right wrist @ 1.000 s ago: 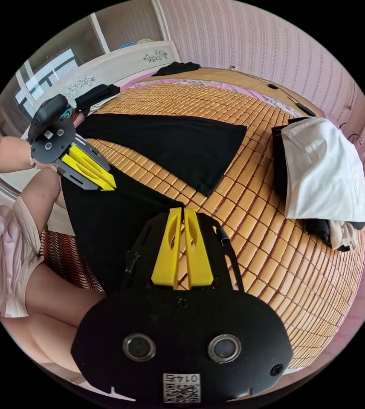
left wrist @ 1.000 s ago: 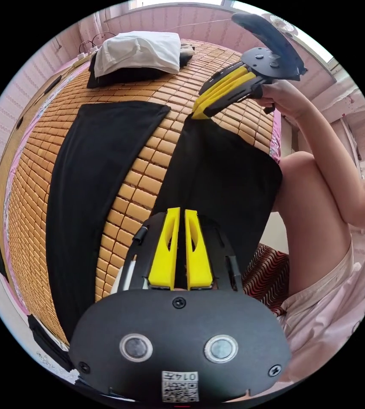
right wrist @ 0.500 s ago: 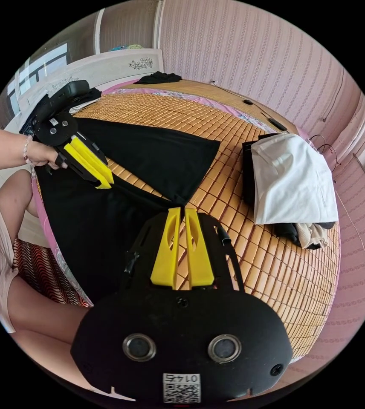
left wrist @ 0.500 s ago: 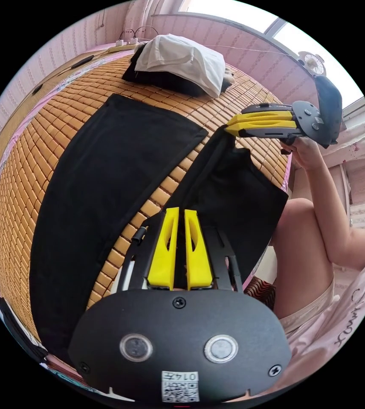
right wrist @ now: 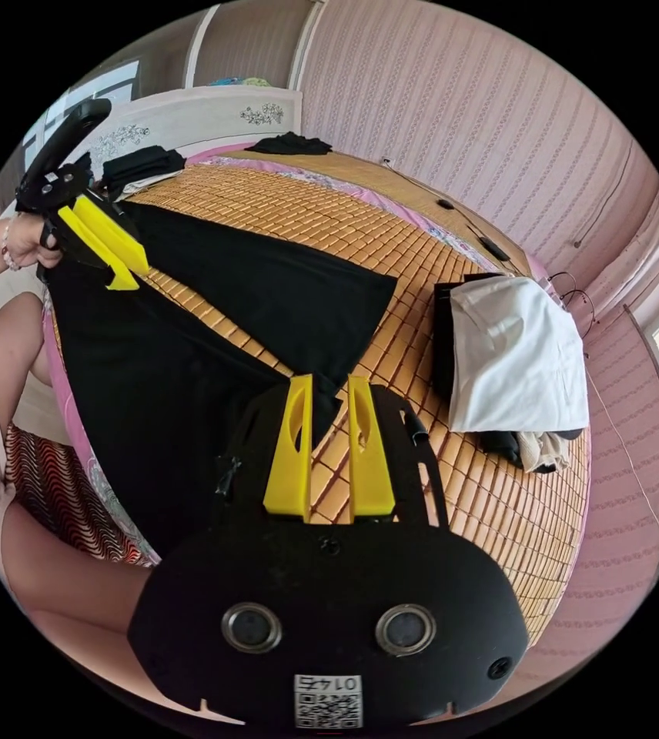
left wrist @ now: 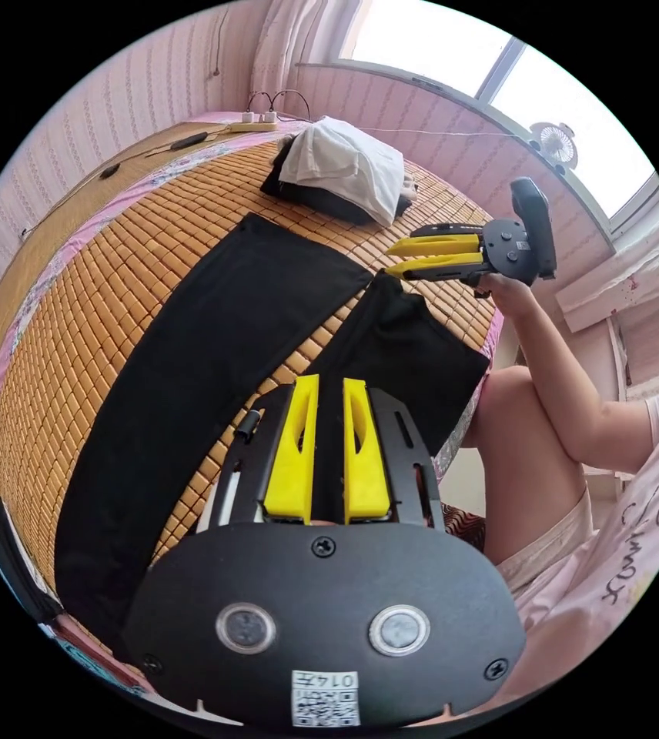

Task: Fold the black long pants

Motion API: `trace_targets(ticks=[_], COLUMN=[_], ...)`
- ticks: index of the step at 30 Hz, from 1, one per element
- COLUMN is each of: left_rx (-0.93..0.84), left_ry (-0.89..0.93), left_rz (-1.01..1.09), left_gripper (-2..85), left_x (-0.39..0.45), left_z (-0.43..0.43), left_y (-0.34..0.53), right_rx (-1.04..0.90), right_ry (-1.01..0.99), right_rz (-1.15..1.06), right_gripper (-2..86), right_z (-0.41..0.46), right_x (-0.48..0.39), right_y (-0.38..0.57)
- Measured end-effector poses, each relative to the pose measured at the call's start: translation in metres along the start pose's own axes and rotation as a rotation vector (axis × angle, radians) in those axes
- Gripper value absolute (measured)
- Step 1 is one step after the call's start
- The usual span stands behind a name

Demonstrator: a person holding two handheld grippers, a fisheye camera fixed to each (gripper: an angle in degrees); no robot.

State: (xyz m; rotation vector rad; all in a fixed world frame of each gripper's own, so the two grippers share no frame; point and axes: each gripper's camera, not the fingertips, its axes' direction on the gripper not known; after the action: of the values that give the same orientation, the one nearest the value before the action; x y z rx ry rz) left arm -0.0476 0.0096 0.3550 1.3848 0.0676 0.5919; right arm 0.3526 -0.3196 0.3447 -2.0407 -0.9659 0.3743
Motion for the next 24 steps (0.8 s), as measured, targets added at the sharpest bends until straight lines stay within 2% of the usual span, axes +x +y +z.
trace_targets(ticks=[11, 19, 22, 24], left_rx=[0.041, 0.159, 0.207, 0.237], left_ry=[-0.092, -0.095, -0.096, -0.102], left_rz=[-0.209, -0.425, -0.549, -0.645], left_gripper=[6.0, 6.2, 6.6, 6.7], left_x=[-0.049, -0.096, -0.124, -0.144], left_z=[-0.117, -0.203, -0.232, -0.248], left_y=[0.164, 0.317, 0.388, 0.436], right_rx=[0.004, -0.018, -0.075, -0.134], right_ry=[0.028, -0.008, -0.056, -0.167], right_rz=[-0.129, -0.206, -0.196, -0.102], right_gripper=[8.5, 9.2, 11.3, 13.4], right_z=[-0.022, -0.040, -0.038, -0.036], right_x=[-0.057, -0.103, -0.108, -0.099], right_y=[-0.040, -0.061, -0.061, -0.049])
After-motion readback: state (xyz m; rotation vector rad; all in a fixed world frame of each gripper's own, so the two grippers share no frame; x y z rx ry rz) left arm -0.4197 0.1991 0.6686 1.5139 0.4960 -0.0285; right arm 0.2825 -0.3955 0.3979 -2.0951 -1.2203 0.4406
